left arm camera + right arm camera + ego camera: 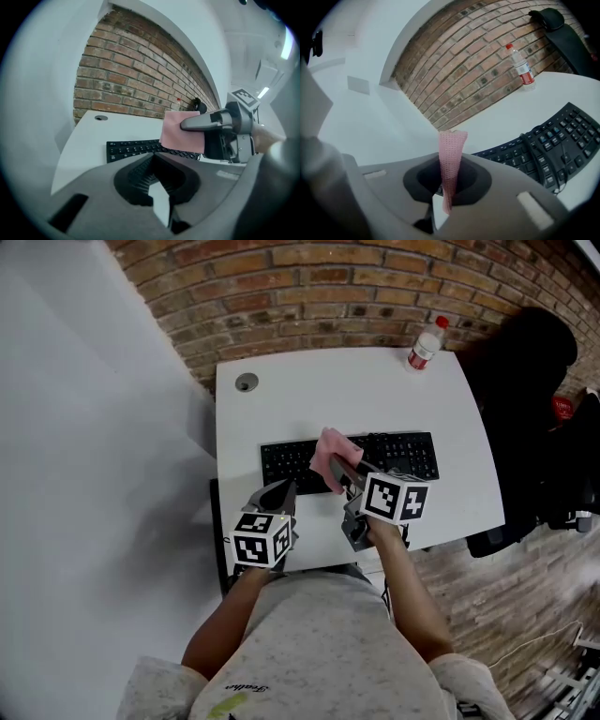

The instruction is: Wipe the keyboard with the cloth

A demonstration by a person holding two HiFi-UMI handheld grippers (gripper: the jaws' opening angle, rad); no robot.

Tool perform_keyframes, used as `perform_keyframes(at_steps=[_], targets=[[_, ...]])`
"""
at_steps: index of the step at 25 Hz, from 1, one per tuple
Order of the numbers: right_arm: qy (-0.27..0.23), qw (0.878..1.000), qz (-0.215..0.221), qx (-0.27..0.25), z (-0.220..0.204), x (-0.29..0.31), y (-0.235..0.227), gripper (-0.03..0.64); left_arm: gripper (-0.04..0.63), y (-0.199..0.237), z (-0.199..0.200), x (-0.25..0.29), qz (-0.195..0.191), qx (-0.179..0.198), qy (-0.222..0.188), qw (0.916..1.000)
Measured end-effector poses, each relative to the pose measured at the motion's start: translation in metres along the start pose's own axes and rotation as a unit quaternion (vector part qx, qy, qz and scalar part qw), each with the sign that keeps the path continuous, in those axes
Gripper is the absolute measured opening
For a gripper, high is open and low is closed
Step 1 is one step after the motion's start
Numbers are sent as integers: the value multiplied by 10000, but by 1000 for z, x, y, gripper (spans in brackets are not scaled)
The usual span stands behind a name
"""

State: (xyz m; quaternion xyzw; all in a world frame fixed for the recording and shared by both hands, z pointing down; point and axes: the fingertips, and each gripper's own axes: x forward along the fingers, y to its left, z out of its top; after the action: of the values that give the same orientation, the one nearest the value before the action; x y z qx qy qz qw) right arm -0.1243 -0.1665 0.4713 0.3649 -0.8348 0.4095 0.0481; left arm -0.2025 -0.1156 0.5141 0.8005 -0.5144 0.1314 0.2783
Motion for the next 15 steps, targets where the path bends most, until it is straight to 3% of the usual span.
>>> perform_keyframes(at_steps=[15], targets=[[857,9934,671,368,-84,79,72,20,-5,52,-17,-49,349,-258,-69,9990]])
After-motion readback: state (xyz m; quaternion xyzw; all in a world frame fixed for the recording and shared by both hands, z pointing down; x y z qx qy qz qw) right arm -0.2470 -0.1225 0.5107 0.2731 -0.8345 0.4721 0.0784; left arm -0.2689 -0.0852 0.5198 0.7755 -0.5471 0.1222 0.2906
